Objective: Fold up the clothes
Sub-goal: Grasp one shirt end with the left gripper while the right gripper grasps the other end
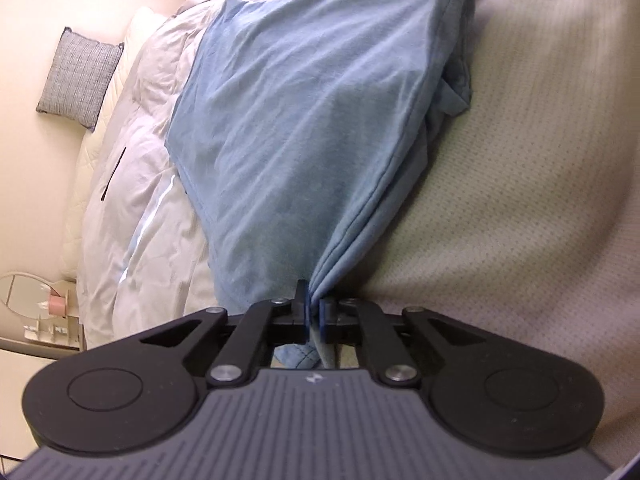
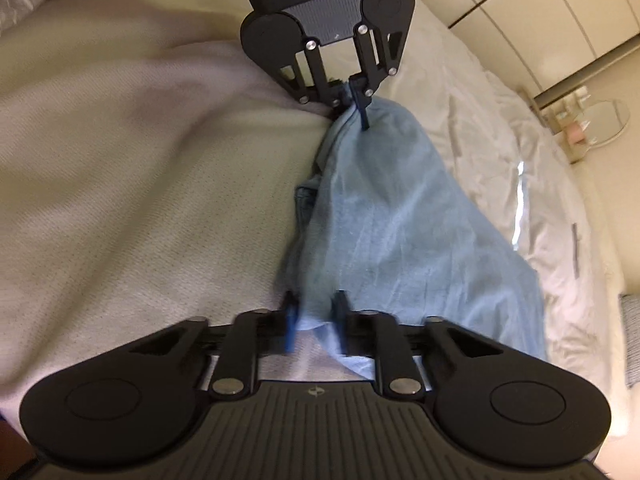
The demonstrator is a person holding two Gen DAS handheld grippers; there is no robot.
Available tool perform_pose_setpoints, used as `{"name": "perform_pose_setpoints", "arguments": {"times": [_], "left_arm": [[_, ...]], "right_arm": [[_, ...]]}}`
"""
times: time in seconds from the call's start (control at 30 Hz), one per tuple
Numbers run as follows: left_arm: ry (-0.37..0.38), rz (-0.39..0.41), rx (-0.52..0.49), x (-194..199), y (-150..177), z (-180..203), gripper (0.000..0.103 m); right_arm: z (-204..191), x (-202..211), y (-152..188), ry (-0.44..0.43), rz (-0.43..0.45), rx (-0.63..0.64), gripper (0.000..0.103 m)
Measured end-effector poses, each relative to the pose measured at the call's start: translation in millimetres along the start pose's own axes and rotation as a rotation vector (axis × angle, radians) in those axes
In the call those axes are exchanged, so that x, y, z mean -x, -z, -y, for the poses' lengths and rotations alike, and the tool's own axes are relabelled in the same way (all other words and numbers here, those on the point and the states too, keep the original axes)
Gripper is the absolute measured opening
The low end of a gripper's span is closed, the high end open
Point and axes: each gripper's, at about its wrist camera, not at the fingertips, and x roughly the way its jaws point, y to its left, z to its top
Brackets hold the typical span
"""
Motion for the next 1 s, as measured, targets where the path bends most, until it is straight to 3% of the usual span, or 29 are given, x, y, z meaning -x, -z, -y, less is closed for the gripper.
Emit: {"name": "perform_pose_setpoints", "arguments": {"times": [0.27, 0.5, 0.6, 0.77, 1.0], "left_arm": [[-0.074, 0.019, 0.08, 20.4, -24.7, -62.4, 0.003], [-0.101, 0.04, 0.123, -1.5, -76.3, -145.8, 0.003], [-0.086, 0.044, 0.117, -27.2, -102.0, -182.1, 0.003], [0.002, 0.017, 0.089, -94.7, -149.9, -236.9, 0.003], [0.157, -0.016, 0.038, -206.0, -198.3, -271.8, 0.003]], "right_arm": [[50.5, 34.3, -4.1, -0.073, 0.077, -0.194, 0.006], [122.1, 55.6, 4.7, 0.007, 0.101, -0.326, 0.006], [162.8, 56.4, 19.3, 0.042, 0.091, -0.396, 0.006], [237.6, 40.3, 63.6, 0.061, 0.072, -0.508, 0.005], [333.1, -25.9, 143.5, -0.052, 0.025, -0.709, 0.005]]}}
